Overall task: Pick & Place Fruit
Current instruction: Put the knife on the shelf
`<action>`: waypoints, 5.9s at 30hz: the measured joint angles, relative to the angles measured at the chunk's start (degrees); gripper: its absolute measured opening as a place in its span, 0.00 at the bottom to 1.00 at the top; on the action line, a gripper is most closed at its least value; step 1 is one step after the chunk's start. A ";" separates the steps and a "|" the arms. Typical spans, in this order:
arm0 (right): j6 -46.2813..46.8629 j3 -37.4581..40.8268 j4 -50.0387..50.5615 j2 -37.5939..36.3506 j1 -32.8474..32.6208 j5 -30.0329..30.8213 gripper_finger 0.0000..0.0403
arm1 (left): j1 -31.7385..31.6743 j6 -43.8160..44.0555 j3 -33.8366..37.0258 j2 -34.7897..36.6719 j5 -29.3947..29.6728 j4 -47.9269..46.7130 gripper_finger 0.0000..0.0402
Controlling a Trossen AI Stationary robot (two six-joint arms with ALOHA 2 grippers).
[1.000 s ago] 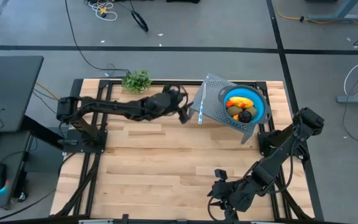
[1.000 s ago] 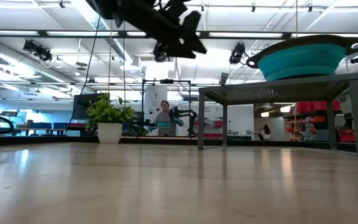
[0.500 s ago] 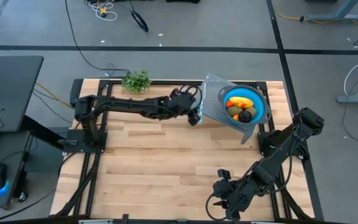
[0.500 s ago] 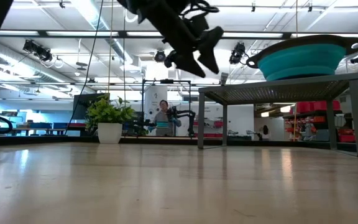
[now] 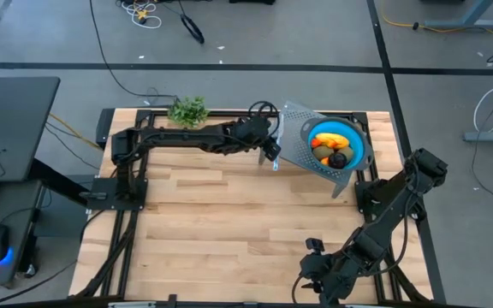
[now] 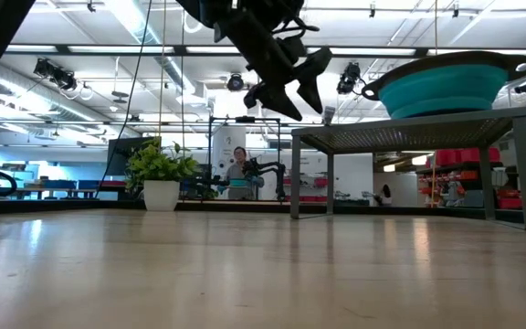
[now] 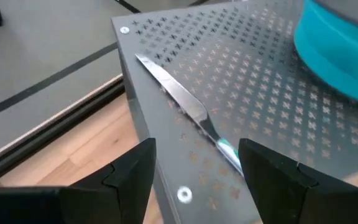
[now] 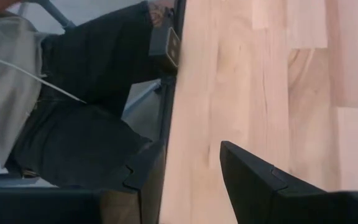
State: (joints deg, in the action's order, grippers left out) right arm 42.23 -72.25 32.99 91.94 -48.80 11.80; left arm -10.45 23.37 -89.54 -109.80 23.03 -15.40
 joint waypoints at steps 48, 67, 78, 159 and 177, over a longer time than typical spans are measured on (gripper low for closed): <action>-0.67 0.11 3.15 0.00 -1.06 -0.14 0.41 | 6.34 -9.10 0.26 3.73 7.74 -7.34 0.46; 0.41 0.11 2.49 0.00 -2.03 1.48 0.41 | 24.33 10.65 13.63 17.75 9.19 -25.17 0.44; -1.07 0.11 2.58 0.00 -1.48 2.12 0.41 | 21.94 14.51 36.31 17.70 -1.76 6.67 0.46; -1.09 0.11 4.09 0.00 -0.76 2.55 0.41 | 27.54 15.00 26.53 9.46 7.93 -3.39 0.11; -10.88 0.11 -5.62 0.00 -0.65 -4.42 0.41 | 18.14 6.43 26.43 21.64 5.52 14.07 0.12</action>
State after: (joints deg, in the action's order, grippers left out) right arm 31.35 -72.14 27.38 91.94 -49.46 7.37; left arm 7.69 29.80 -63.11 -88.16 28.55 -1.33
